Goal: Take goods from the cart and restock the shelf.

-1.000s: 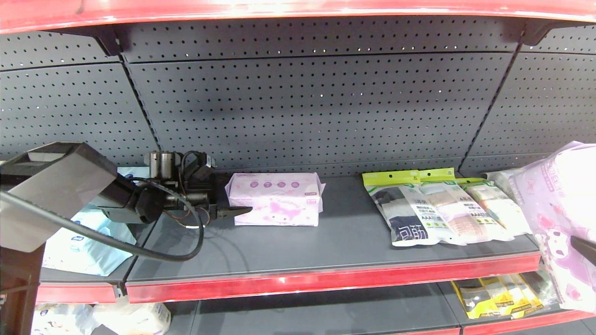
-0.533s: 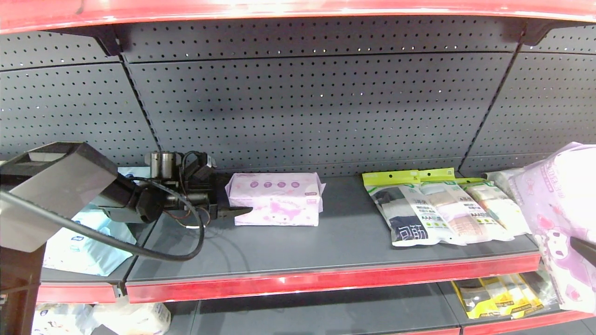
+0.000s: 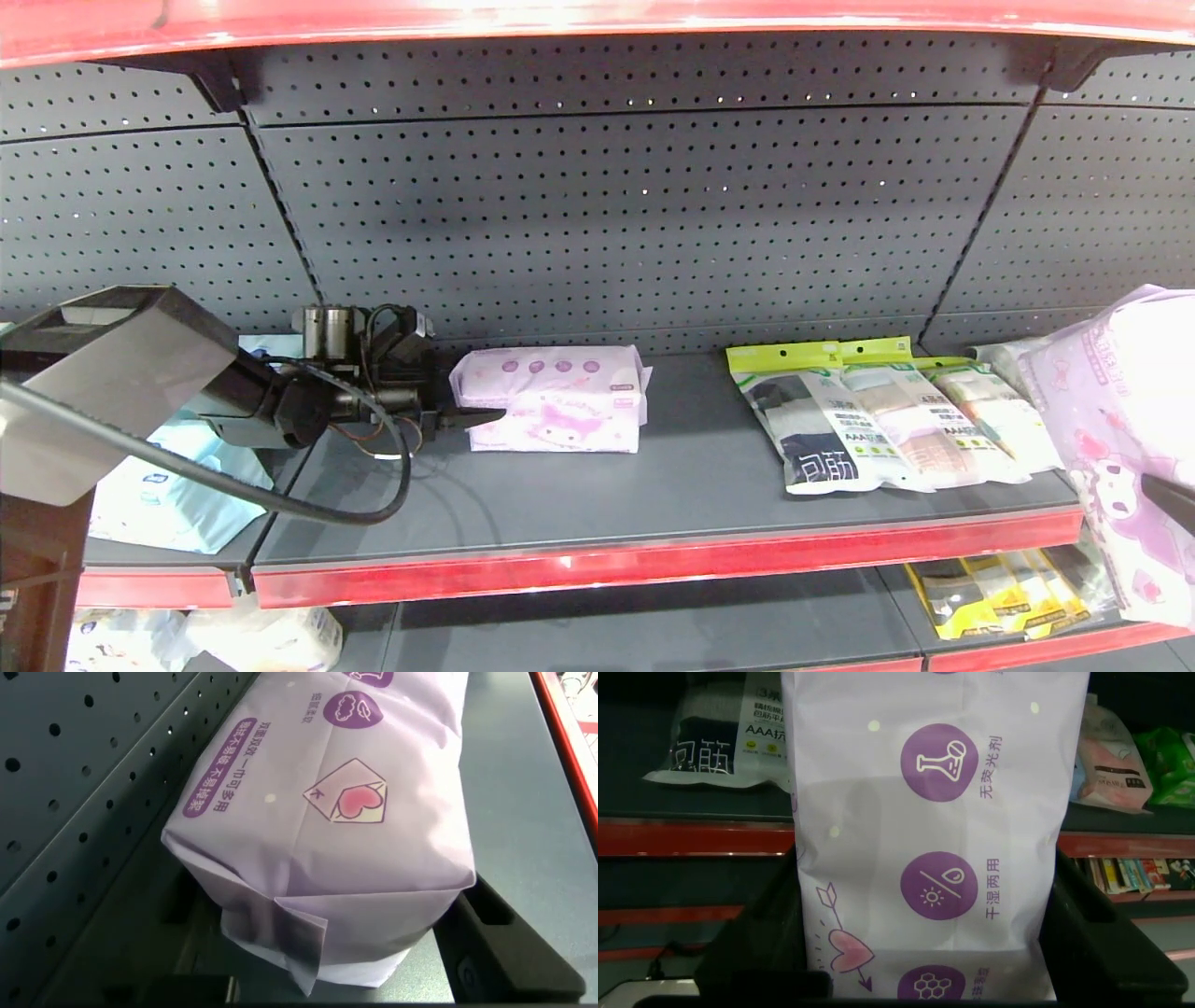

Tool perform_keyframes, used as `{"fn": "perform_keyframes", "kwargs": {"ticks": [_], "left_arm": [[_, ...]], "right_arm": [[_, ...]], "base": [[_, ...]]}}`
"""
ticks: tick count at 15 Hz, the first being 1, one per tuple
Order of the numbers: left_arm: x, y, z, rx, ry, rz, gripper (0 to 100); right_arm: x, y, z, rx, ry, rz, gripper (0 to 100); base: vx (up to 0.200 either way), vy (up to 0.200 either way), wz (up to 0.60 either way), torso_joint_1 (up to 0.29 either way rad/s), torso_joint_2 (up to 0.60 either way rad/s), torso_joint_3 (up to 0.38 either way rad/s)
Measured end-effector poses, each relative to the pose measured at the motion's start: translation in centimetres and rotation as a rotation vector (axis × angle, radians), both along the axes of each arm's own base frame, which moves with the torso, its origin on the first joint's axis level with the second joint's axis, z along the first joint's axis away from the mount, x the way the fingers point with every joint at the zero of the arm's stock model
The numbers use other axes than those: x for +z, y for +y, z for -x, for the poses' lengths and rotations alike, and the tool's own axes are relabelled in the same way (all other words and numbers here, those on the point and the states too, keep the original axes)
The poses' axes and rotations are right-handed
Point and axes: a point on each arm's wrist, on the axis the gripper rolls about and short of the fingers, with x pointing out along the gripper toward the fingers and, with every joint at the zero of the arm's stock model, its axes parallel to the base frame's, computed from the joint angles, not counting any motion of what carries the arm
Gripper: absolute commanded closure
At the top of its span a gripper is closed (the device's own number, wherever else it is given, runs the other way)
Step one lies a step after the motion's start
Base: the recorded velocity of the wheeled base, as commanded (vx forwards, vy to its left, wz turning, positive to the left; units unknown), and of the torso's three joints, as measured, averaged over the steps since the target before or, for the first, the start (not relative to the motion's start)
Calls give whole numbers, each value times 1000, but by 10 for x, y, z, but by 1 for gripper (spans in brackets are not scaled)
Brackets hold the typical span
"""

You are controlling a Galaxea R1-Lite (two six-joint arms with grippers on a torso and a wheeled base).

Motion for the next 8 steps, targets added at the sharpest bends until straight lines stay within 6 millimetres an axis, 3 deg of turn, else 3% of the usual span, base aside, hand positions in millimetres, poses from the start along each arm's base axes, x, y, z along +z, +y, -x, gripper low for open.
{"fn": "perform_keyframes", "kwargs": {"ticks": [8], "left_arm": [[3,6,4,-16,10,19,100]], "right_arm": [[-1,0,-4,3,13,-2,100]], "base": [[0,0,0,0,0,0]]}}
